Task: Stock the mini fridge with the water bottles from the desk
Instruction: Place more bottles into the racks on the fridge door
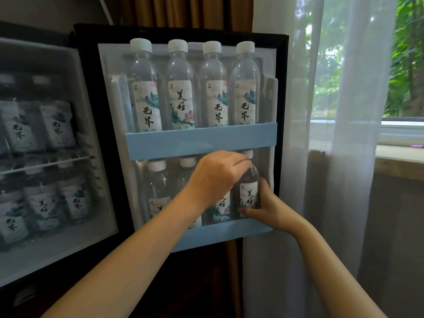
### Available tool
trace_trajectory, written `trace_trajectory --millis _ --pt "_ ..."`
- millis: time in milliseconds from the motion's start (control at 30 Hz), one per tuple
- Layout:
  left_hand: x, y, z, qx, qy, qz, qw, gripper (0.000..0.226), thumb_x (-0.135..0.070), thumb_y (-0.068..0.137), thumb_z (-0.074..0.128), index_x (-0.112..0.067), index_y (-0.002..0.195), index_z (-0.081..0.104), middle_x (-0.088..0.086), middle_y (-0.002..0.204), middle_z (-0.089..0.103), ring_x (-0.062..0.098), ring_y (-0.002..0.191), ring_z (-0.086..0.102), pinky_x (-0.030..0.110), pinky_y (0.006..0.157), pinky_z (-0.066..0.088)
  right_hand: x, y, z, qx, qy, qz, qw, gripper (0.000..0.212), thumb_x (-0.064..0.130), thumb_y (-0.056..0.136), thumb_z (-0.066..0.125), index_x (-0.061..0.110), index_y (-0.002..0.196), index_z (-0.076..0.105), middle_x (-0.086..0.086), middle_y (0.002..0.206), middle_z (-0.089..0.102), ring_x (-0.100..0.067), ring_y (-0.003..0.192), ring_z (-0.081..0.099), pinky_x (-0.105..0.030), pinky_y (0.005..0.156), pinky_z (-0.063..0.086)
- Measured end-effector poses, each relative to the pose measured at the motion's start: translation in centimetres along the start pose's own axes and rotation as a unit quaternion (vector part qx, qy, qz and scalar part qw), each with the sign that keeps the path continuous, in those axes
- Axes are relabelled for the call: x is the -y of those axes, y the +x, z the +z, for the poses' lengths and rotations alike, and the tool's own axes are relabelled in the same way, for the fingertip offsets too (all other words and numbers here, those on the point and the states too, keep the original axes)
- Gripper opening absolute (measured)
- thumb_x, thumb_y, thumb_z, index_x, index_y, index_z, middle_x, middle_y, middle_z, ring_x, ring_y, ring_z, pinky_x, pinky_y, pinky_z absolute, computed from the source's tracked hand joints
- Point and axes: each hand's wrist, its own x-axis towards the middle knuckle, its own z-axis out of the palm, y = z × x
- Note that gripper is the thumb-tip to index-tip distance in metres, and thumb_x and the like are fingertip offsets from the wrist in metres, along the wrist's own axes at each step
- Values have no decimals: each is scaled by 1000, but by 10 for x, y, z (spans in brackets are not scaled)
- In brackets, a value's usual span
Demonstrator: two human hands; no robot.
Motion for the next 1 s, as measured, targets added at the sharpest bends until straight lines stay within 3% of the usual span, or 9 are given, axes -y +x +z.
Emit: trace_trajectory --millis 67,200,367,433,500,600,767,1000 --pt "3 -9 -4 0 -10 -10 1000 26 -4 82 49 -4 83 75 9 84 74 23 75 71 31 64 59 1 -1 0 -5 0 10 1000 68 12 77 74 13 129 29 12 100 55 -7 93 60 -26 83 53" --pt "9 -31 -17 -20 -27 -69 997 20 6 77 57 -2 85 73 10 83 73 23 75 70 30 69 58 0 -5 7 -31 37 9 999 87 12 76 75 18 140 18 18 108 52 5 94 57 -6 76 47" --pt "13 -51 -30 -44 -18 -129 990 16 1 80 58 -3 84 73 10 84 73 22 78 69 26 77 53 2 -11 20 -98 55 2 994 109 26 68 82 23 148 6 16 128 40 -1 116 46 -19 97 40" --pt "14 -59 -36 -63 -12 -147 987 17 3 79 58 -2 84 73 10 84 72 22 78 68 27 76 54 2 -16 29 -191 38 -21 981 97 28 74 77 17 147 15 13 131 37 -1 120 39 -20 99 37" --pt "16 -66 -42 -80 1 -162 983 16 6 78 60 -2 83 73 11 84 71 20 79 66 25 77 51 6 -20 41 -323 -18 -82 943 67 25 83 70 8 138 37 0 127 46 -8 115 44 -20 95 39" --pt "22 -77 -53 -94 23 -185 978 16 6 79 58 -1 84 72 12 84 70 18 82 59 26 78 49 15 -17 58 -441 -91 -172 876 31 20 86 56 -1 109 58 -16 101 56 -19 96 49 -10 86 36" --pt "29 -102 -75 -103 41 -236 965 19 6 80 53 1 84 70 14 85 68 22 81 61 25 77 49 42 -8 96 -407 -104 -248 873 17 11 84 51 0 86 64 -13 81 58 -18 81 46 -15 74 32" --pt "48 -158 -119 -48 94 -292 951 21 4 83 49 -2 87 69 12 86 66 22 80 62 22 74 47 100 -4 166 -295 -58 -337 892 17 8 85 49 1 84 65 -9 75 58 -18 75 45 -24 68 39"
